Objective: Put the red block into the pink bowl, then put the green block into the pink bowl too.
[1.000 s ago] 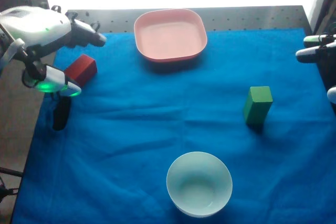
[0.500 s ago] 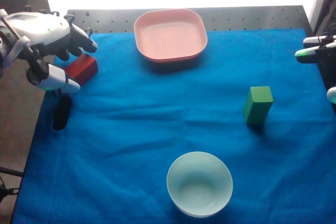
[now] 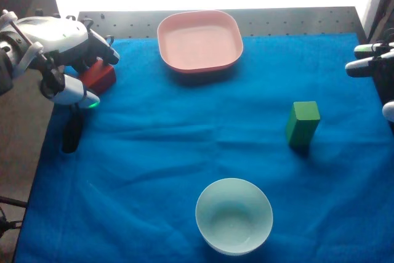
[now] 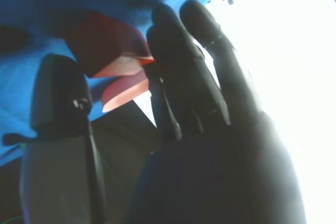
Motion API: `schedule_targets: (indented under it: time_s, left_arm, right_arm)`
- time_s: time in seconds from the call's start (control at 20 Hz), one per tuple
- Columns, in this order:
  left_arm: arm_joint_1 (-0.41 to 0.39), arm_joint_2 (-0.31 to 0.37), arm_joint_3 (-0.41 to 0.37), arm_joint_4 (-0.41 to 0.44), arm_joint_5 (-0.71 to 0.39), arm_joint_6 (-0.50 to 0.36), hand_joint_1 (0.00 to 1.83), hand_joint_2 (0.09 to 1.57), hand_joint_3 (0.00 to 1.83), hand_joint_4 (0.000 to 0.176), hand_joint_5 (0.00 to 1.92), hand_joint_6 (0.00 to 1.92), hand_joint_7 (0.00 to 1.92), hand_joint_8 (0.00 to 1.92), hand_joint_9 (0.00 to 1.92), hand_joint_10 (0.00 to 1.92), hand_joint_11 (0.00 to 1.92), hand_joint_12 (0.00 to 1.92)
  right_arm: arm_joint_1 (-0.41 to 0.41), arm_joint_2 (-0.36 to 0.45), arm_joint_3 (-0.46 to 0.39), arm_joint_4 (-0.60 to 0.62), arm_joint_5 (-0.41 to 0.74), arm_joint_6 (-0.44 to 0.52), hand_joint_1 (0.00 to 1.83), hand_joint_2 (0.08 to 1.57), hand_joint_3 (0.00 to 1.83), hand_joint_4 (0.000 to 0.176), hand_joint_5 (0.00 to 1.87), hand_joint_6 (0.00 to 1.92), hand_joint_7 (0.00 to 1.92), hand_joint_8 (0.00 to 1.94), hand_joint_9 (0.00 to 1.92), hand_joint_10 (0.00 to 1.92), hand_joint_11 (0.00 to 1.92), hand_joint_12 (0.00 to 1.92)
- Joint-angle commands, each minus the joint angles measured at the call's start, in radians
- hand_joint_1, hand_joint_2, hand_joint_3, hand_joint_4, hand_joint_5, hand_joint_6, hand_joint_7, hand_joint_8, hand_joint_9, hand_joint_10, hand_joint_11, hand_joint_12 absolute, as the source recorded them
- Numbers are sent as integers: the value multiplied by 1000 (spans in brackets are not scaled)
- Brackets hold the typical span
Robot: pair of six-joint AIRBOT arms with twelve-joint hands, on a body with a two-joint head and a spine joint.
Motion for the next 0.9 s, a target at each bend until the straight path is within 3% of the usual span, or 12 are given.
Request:
schedule_targets:
  time_s: [0.0, 0.05, 0.1, 0.15, 0.2, 0.25, 0.3, 0.4, 0.5, 0.6, 0.8, 0.85]
  left_arm:
    - [-6, -2, 5, 9, -88, 2, 1126, 1024, 1, 0, 709, 14, 872, 28, 935, 69, 471, 1216]
    - [-6, -3, 7, 9, -88, 2, 1185, 1041, 1, 0, 754, 9, 909, 25, 948, 77, 463, 1242]
    - [-6, -4, 8, 8, -87, 2, 1326, 1093, 0, 0, 806, 2, 985, 777, 998, 127, 520, 1376]
    - [-6, -5, 9, 7, -86, 2, 1350, 1112, 0, 0, 847, 3, 955, 1005, 1040, 395, 645, 1418]
    - [-6, -5, 10, 5, -86, 2, 1273, 1135, 0, 0, 895, 834, 937, 1065, 1079, 619, 780, 1398]
    - [-6, -5, 10, 5, -85, 2, 1364, 1126, 0, 0, 881, 760, 961, 1041, 1039, 1125, 873, 1271]
    - [-6, -6, 11, 5, -85, 2, 1289, 1123, 8, 0, 902, 821, 1008, 1134, 1092, 873, 940, 1176]
    - [-6, -6, 12, 3, -85, 2, 1281, 1099, 2, 0, 986, 697, 1071, 1074, 1266, 651, 1063, 1139]
    - [-6, -6, 11, 2, -85, 2, 1287, 1082, 0, 0, 1023, 668, 1112, 994, 1319, 434, 1032, 1040]
    - [-6, -6, 9, 2, -86, 2, 1279, 1105, 0, 0, 1026, 601, 1036, 1146, 1342, 443, 1061, 1101]
    - [-6, 6, -14, 12, -108, 2, 1284, 1089, 0, 0, 1030, 640, 1077, 1061, 1306, 376, 1042, 1014]
    - [-6, 14, -27, 28, -119, 2, 1378, 1066, 0, 0, 1081, 446, 1073, 893, 1165, 950, 1018, 1000]
  right_arm:
    - [6, -1, 2, 40, 113, 11, 619, 1198, 0, 124, 665, 4, 456, 2, 531, 2, 555, 167]
    - [5, -1, 2, 40, 113, 11, 615, 1203, 2, 119, 668, 4, 459, 3, 531, 2, 562, 167]
    - [4, -2, 2, 40, 113, 11, 595, 1205, 2, 119, 669, 3, 462, 3, 547, 6, 587, 167]
    - [4, -2, 2, 40, 113, 11, 595, 1206, 2, 123, 667, 1, 466, 4, 555, 8, 596, 167]
    - [4, -2, 2, 40, 113, 11, 600, 1210, 4, 128, 666, 1, 466, 3, 553, 6, 596, 165]
    - [4, -3, 2, 40, 113, 11, 591, 1211, 4, 129, 669, 1, 467, 2, 543, 1, 583, 157]
    - [4, -3, 2, 40, 113, 11, 579, 1213, 3, 131, 673, 2, 468, 2, 541, 0, 578, 151]
    - [3, -3, 2, 40, 113, 11, 591, 1214, 2, 140, 668, 1, 464, 0, 548, 3, 591, 153]
    - [2, -4, 2, 40, 113, 11, 620, 1214, 1, 128, 674, 3, 471, 2, 562, 6, 620, 160]
    - [1, -4, 1, 40, 113, 11, 603, 1209, 0, 147, 676, 3, 471, 1, 540, 0, 566, 132]
    - [-1, -4, 1, 40, 113, 12, 610, 1218, 2, 134, 678, 1, 469, 0, 558, 5, 593, 133]
    - [-1, -4, 1, 40, 113, 12, 610, 1219, 2, 132, 674, 0, 468, 0, 554, 3, 595, 132]
